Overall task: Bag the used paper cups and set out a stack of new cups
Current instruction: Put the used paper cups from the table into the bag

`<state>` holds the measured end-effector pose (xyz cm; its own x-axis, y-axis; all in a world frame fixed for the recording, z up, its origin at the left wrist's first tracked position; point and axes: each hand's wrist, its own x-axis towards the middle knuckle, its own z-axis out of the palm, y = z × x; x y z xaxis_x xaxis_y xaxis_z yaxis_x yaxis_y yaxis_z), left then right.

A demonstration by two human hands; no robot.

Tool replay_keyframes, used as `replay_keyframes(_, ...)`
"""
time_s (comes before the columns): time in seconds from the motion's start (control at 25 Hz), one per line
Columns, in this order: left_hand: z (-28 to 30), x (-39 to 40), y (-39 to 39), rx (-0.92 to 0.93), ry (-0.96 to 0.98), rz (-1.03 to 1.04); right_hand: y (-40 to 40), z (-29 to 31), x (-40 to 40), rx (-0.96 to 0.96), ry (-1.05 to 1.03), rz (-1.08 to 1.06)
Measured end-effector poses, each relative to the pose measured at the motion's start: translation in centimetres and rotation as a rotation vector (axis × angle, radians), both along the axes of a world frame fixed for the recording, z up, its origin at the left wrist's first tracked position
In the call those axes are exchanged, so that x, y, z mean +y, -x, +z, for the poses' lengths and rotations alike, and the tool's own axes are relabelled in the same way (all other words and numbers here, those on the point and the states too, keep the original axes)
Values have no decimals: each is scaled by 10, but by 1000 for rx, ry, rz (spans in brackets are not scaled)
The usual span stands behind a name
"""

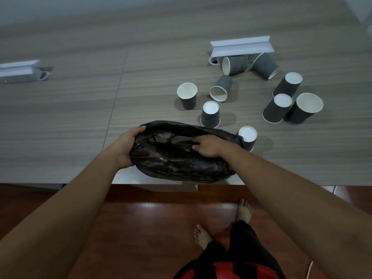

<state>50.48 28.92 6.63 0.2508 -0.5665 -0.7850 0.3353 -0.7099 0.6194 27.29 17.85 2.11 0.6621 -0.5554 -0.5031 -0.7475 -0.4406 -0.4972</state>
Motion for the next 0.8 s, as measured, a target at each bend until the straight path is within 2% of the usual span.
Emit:
replay_keyframes(0.08, 1, -9, 8, -1, 15, 40, 10, 12, 8, -231, 109, -69)
replay_keyframes(0.16, 3, -16, 13, 5, 27, 56, 38, 17, 8, -428, 291, -257)
replay_keyframes(0.2, 3, -18, 16, 10, 30, 61, 57, 14, 2, -429, 400, -346)
replay_keyframes(0.28, 3, -20, 22, 13, 35, 77, 95, 4, -12, -220, 503, -434)
replay_keyframes(0.36, 4, -21, 26, 3, 33, 101, 118, -7, -16, 45, 374, -345)
replay_keyframes(0.4, 3, -23, 27, 0, 29, 106, 123, -15, -15, 97, 310, -292)
replay_keyframes(0.44, 3, -24, 29, -3, 28, 103, 127, -23, -15, 92, 282, -272)
replay_keyframes(0.52, 1, -24, 32, -15, 37, 98, 131, -35, -21, -38, 307, -341)
replay_keyframes(0.8, 2, -28, 38, -40, 23, 125, 166, -8, -35, -274, 343, -861)
